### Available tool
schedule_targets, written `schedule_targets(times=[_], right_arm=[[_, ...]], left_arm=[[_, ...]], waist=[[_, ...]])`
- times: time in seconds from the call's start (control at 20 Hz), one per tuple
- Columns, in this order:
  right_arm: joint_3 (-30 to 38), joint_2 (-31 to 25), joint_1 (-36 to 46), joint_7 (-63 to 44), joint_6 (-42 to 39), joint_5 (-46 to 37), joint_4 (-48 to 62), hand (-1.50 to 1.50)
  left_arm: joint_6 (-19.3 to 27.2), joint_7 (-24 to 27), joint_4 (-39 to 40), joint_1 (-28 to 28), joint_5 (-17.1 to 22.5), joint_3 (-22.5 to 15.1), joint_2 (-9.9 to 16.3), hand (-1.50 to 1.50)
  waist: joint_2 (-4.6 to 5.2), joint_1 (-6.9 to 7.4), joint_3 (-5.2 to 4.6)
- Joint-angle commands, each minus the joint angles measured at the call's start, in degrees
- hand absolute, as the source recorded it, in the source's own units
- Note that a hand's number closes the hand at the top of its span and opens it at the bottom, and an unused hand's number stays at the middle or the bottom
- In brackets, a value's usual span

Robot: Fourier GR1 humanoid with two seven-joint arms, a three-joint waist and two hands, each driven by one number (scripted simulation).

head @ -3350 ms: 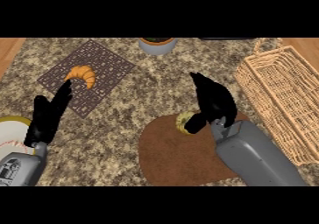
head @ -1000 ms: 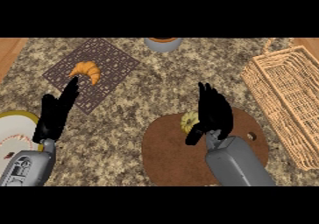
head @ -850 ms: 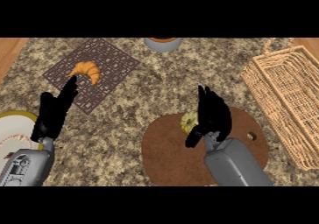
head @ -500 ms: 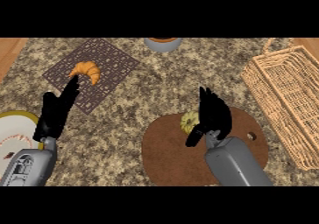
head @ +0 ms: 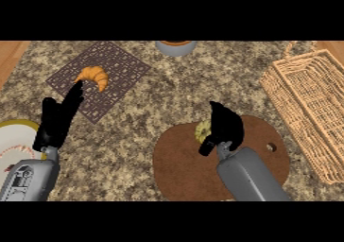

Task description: Pick the squash from the cutting board and place it in the basket

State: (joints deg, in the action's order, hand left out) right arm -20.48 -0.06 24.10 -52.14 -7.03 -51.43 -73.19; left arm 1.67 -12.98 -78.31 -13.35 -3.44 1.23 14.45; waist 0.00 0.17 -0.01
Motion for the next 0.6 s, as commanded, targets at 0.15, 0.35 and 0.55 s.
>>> schedule_targets(times=[0.15,0.35,0.55], right_arm=[[-2.7,-1.9,-1.0,5.0,0.5,-5.3,2.9,1.50],[-3.1,-2.0,-0.2,5.8,-1.1,-8.1,3.0,1.50],[-4.8,-2.8,0.1,9.0,-4.7,-8.9,1.2,1.50]], left_arm=[[-1.1,1.4,0.3,0.6,-0.5,0.4,-1.1,0.00],[0.3,-1.3,-1.1,0.1,-1.9,0.2,-2.2,0.00],[-1.2,1.5,2.5,-0.8,-1.7,2.1,-0.8,0.00]], waist=[[-0.01,-0.07,0.01],[-0.03,-0.06,0.01],[-0.02,-0.19,0.00]])
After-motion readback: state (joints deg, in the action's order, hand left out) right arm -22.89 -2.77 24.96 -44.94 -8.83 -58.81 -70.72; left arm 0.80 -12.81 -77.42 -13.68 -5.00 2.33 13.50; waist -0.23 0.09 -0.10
